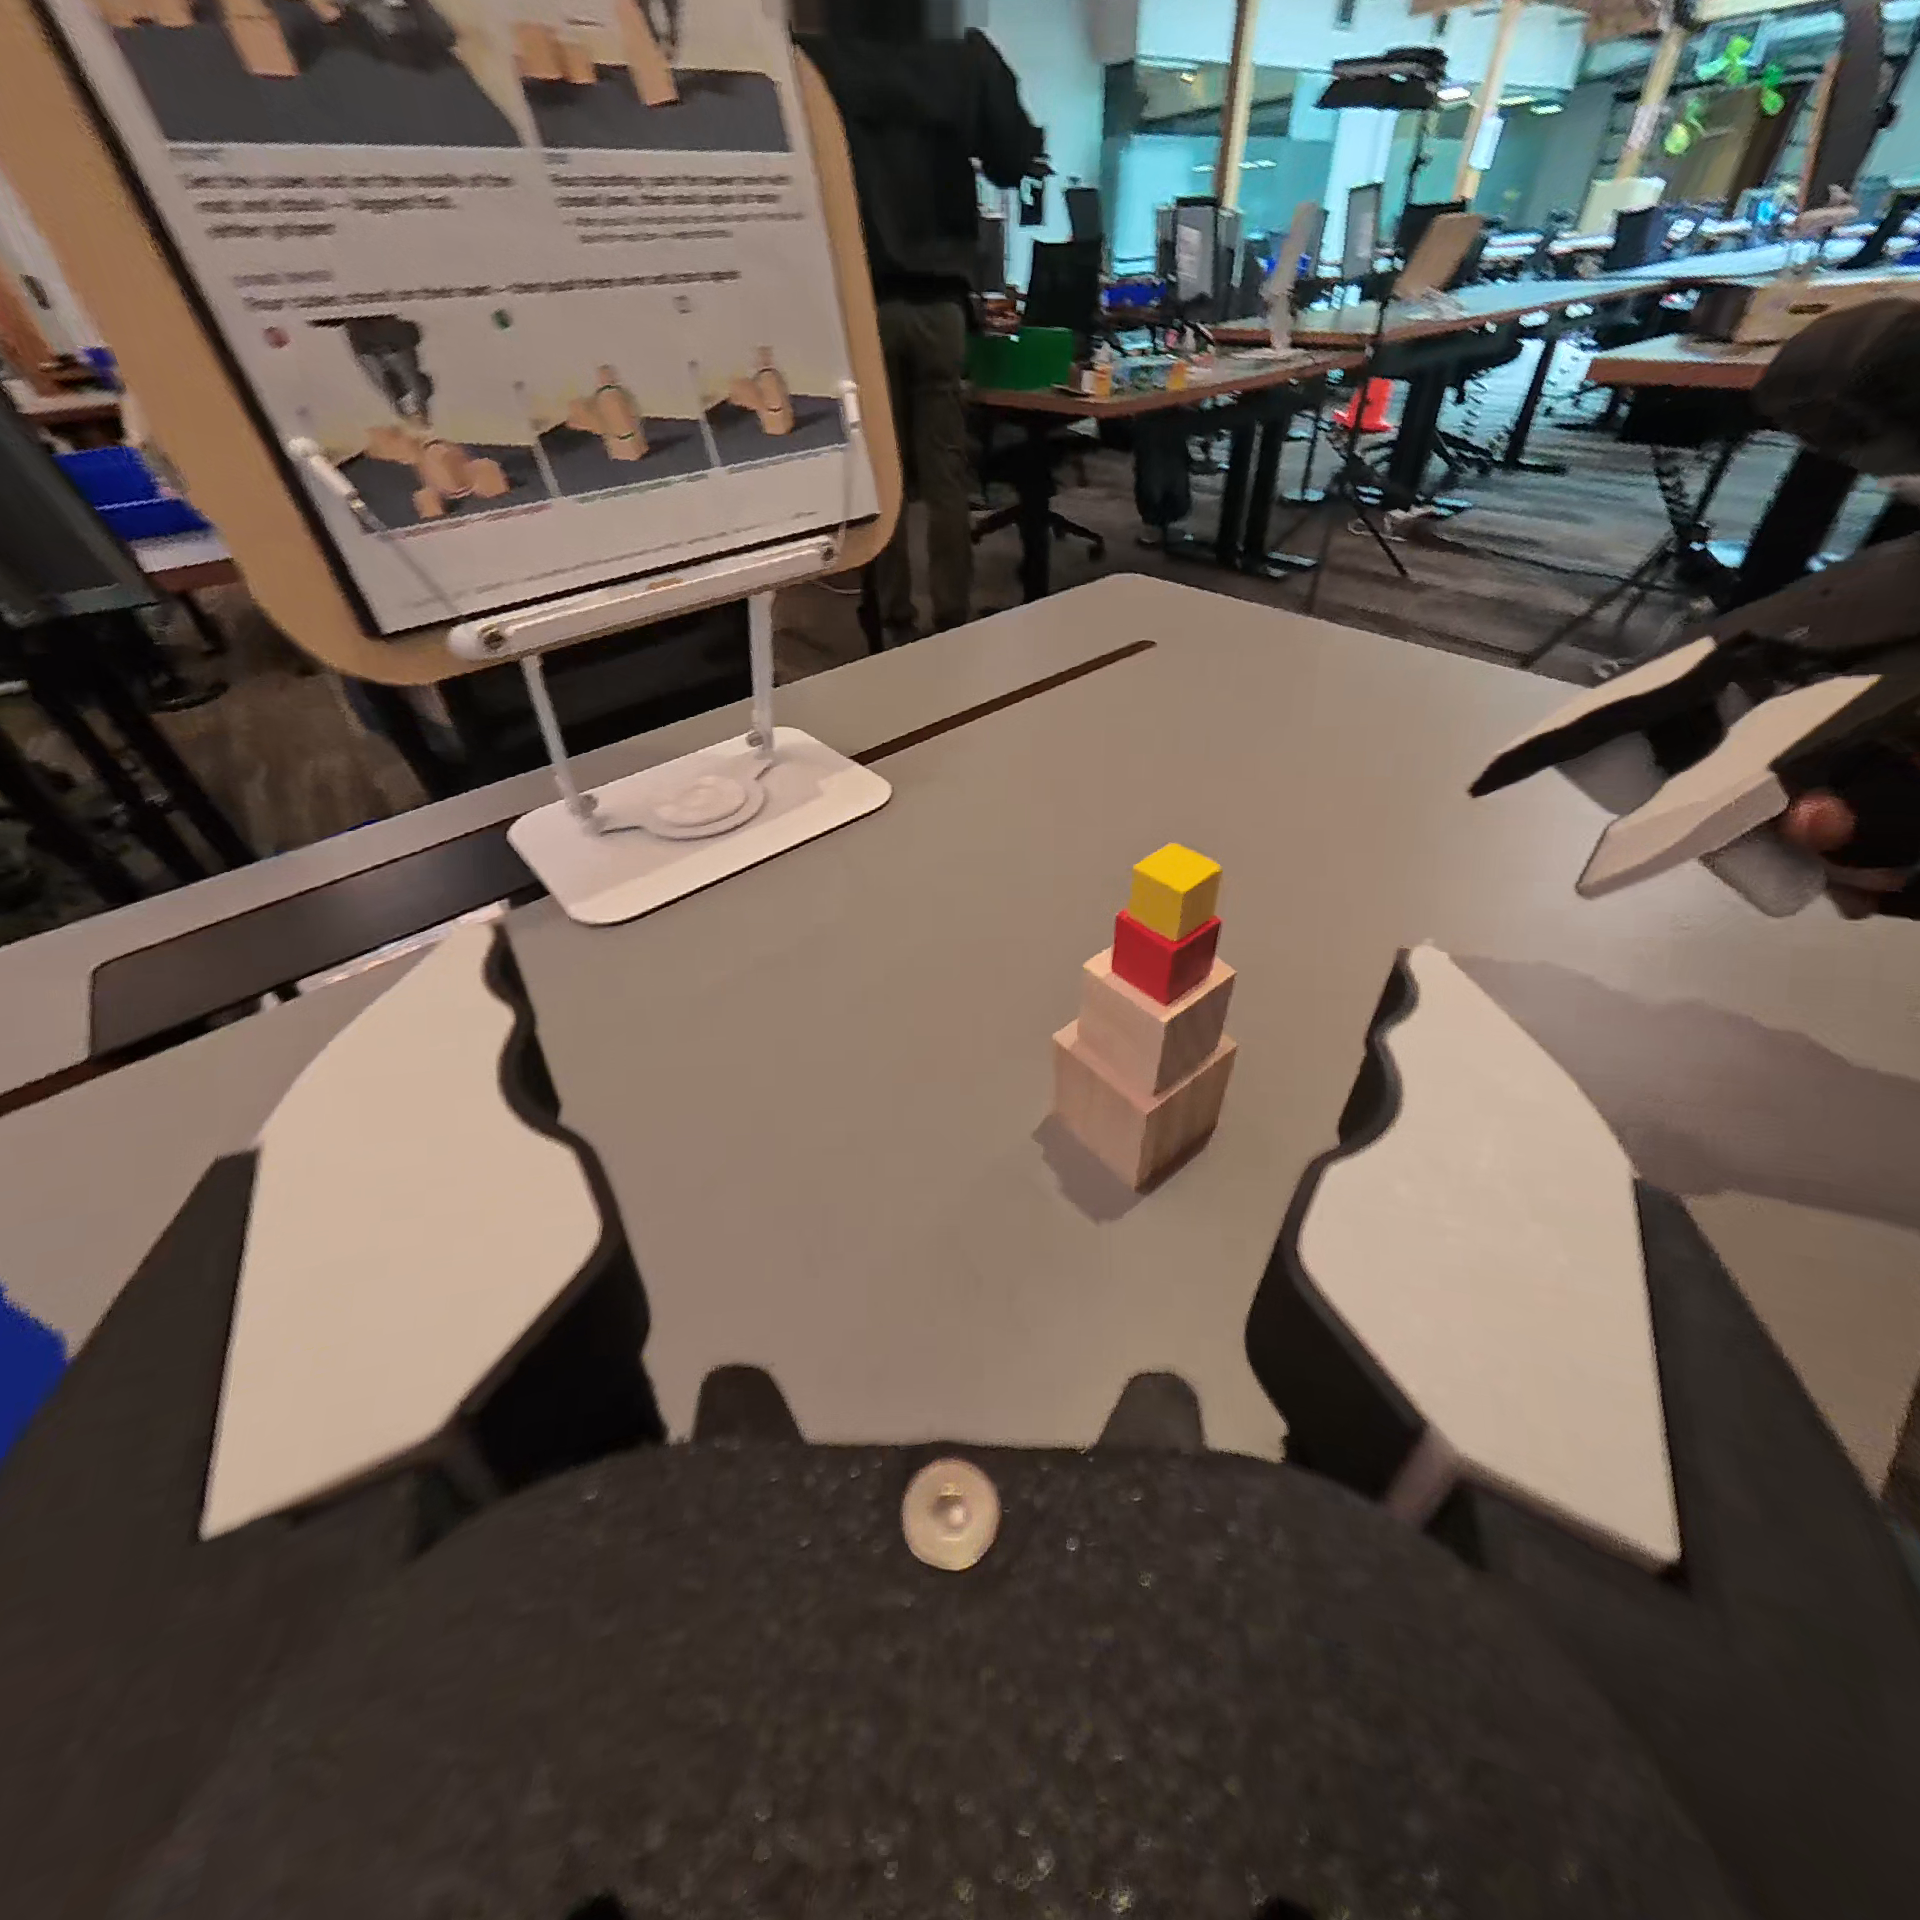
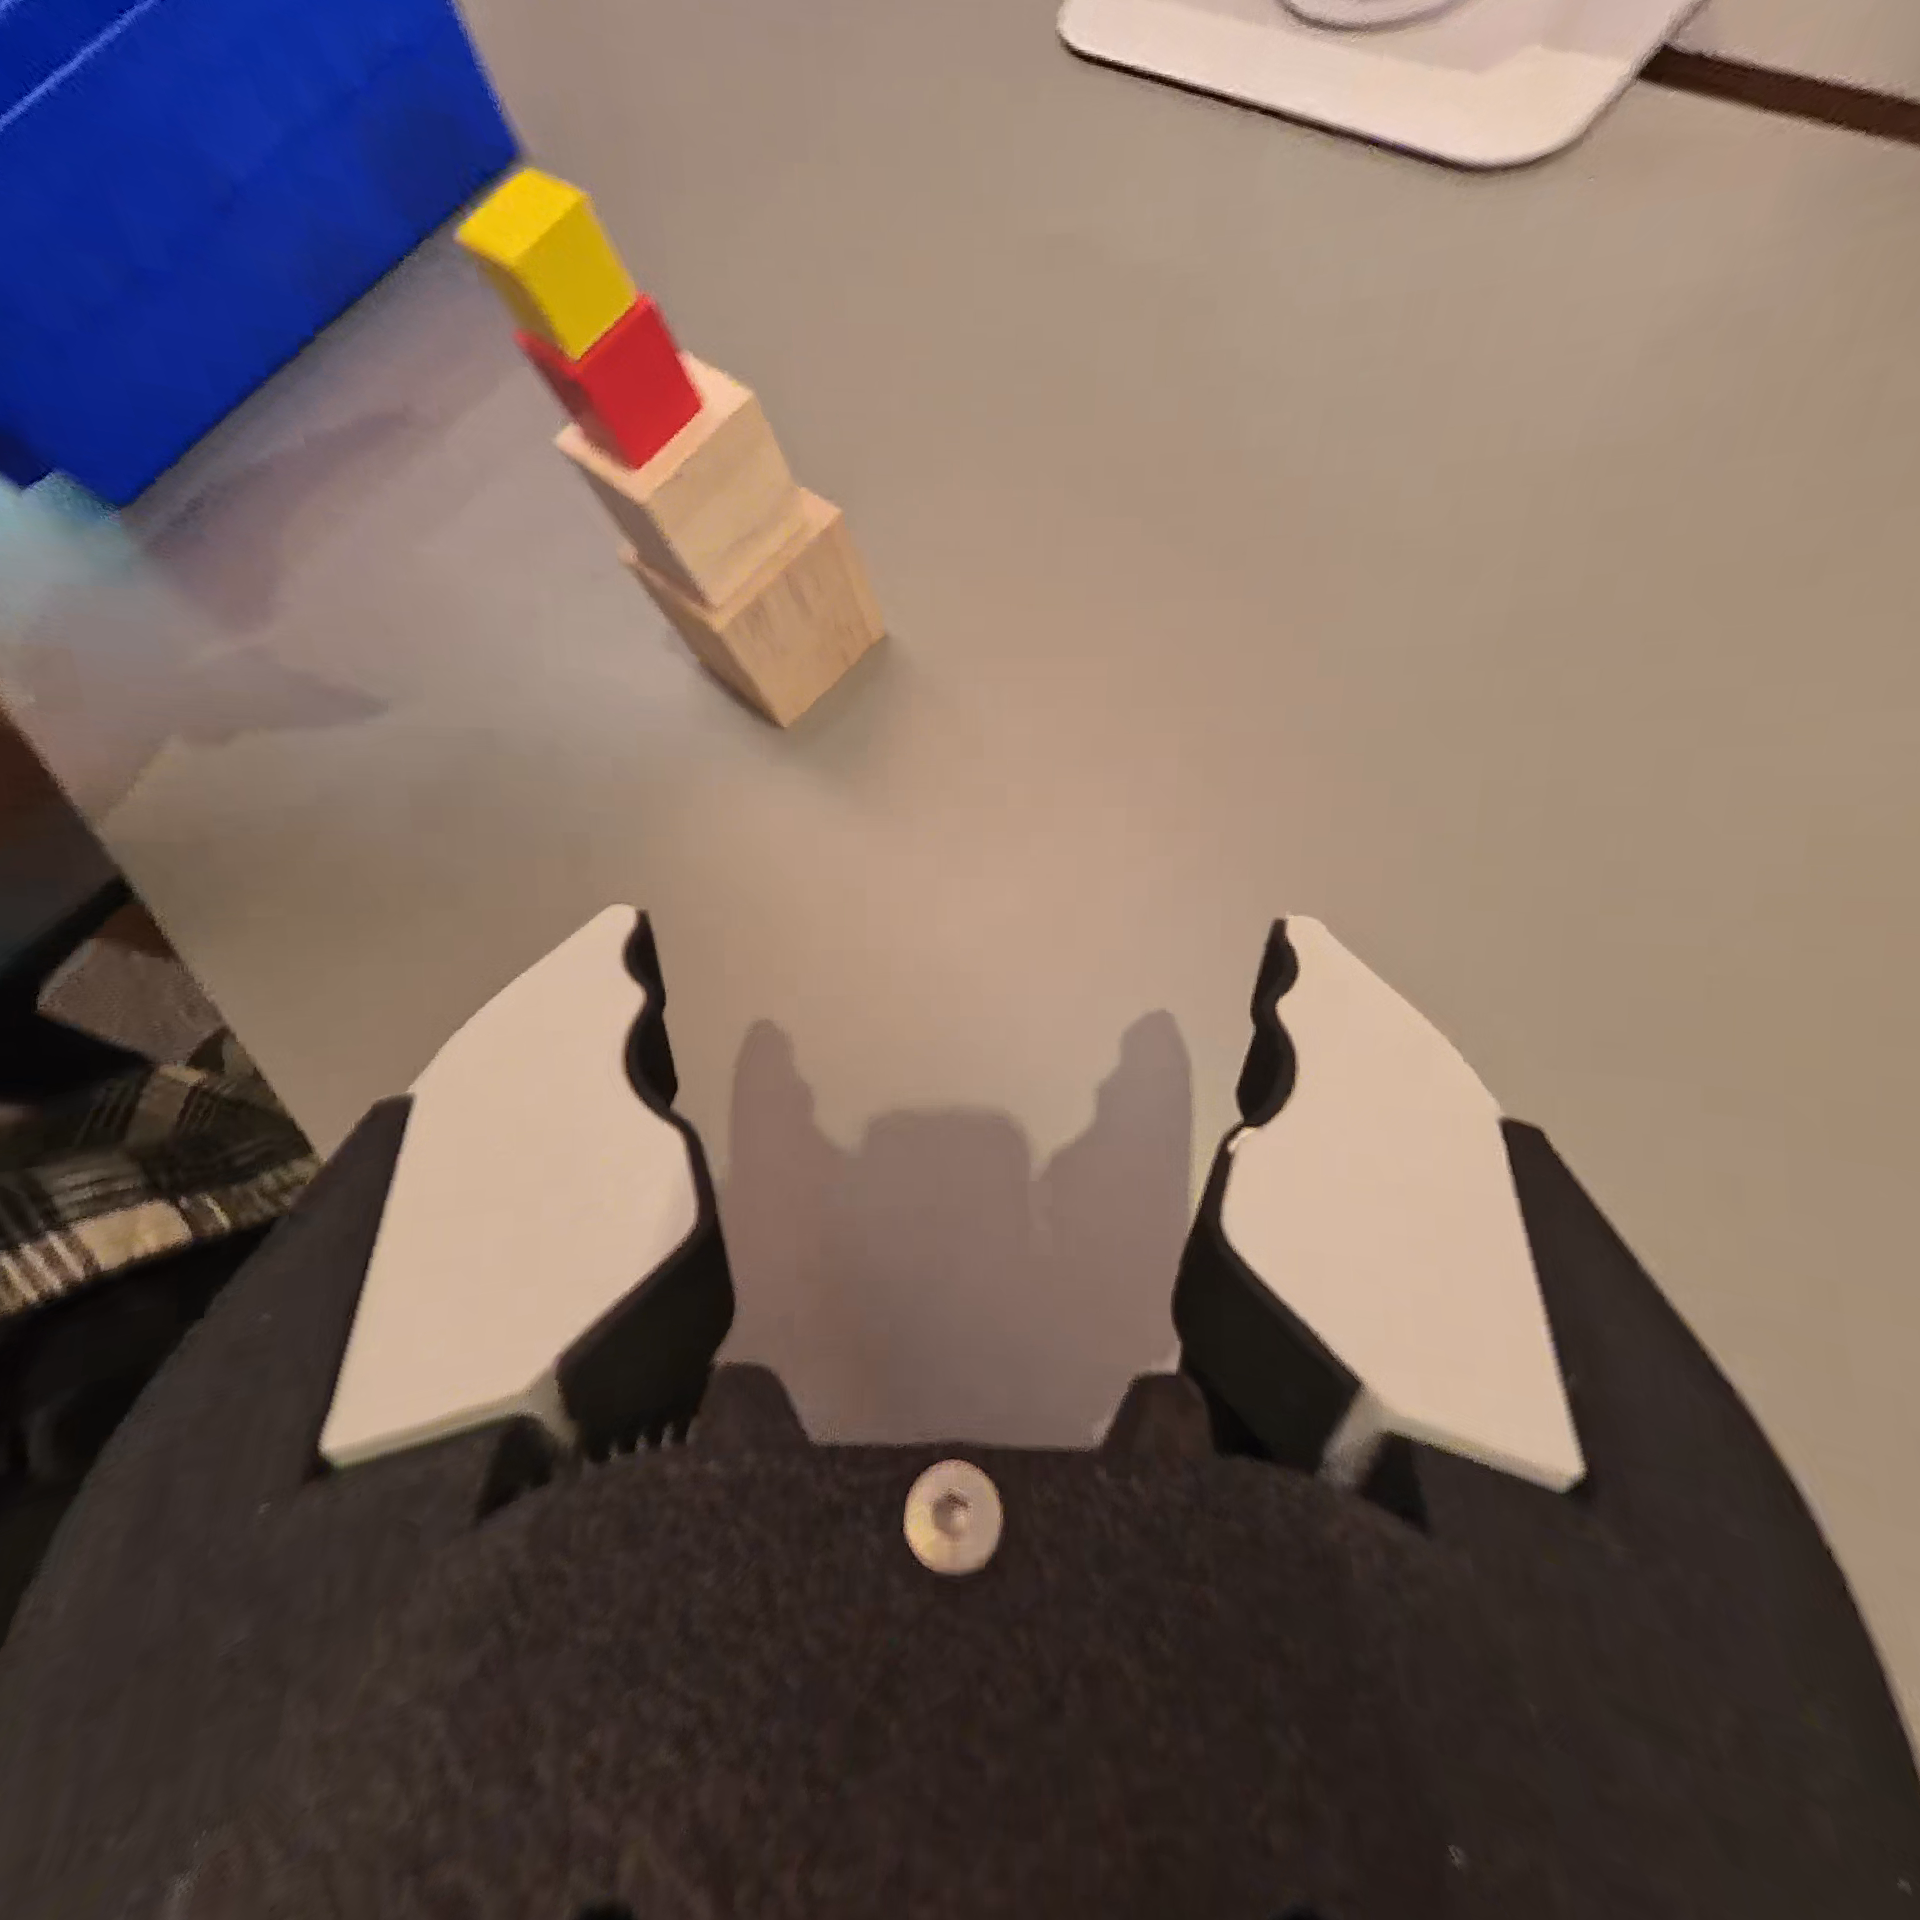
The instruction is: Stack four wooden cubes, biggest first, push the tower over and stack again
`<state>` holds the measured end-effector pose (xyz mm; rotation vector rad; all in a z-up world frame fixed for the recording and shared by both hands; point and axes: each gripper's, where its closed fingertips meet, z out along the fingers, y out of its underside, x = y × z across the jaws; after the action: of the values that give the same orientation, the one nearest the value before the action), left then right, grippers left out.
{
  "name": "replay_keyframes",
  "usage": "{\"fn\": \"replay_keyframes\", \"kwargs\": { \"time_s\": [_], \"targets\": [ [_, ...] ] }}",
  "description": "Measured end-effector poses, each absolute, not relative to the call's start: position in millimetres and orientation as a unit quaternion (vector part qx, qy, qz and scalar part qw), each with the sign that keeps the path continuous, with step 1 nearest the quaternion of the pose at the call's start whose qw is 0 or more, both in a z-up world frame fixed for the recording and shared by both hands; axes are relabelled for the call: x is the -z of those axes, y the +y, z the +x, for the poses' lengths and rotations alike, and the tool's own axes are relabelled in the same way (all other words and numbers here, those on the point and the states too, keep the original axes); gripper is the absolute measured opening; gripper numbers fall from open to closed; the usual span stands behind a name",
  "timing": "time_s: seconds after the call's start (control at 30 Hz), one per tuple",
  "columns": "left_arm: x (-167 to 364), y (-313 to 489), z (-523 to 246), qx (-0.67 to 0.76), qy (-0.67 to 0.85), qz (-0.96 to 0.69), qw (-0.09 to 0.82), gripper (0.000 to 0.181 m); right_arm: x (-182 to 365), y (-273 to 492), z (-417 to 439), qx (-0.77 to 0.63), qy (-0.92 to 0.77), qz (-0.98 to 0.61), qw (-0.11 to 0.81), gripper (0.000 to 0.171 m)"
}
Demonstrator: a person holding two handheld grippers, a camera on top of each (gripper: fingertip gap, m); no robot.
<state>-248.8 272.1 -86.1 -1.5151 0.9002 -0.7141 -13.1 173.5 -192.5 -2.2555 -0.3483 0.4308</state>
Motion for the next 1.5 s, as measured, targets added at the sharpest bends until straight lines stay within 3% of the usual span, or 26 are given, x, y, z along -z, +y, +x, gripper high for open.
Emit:
{"fn": "replay_keyframes", "kwargs": {
  "time_s": [0.23, 0.27, 0.3, 0.33, 0.47, 0.9, 1.5],
  "targets": [
    [97, 270, -285, 0.304, 0.338, -0.662, 0.596, 0.147, 183, 193, -12, -0.164, -0.026, -0.929, 0.330, 0.079],
    [95, 271, -291, 0.303, 0.332, -0.667, 0.594, 0.147, 185, 194, -16, -0.170, -0.021, -0.934, 0.315, 0.067],
    [91, 270, -297, 0.306, 0.324, -0.666, 0.598, 0.147, 187, 193, -24, -0.188, -0.022, -0.936, 0.295, 0.042],
    [88, 270, -301, 0.312, 0.318, -0.663, 0.601, 0.147, 188, 193, -35, -0.217, -0.028, -0.936, 0.277, 0.001],
    [79, 270, -318, 0.315, 0.307, -0.661, 0.608, 0.147, 206, 202, -56, -0.224, 0.006, -0.950, 0.218, 0.000],
    [59, 268, -343, 0.348, 0.292, -0.640, 0.620, 0.144, 221, 260, -127, -0.227, 0.042, -0.960, 0.157, 0.000],
    [82, 276, -332, 0.350, 0.322, -0.652, 0.591, 0.142, 199, 273, -147, -0.212, -0.024, -0.952, 0.222, 0.000]
  ]
}}
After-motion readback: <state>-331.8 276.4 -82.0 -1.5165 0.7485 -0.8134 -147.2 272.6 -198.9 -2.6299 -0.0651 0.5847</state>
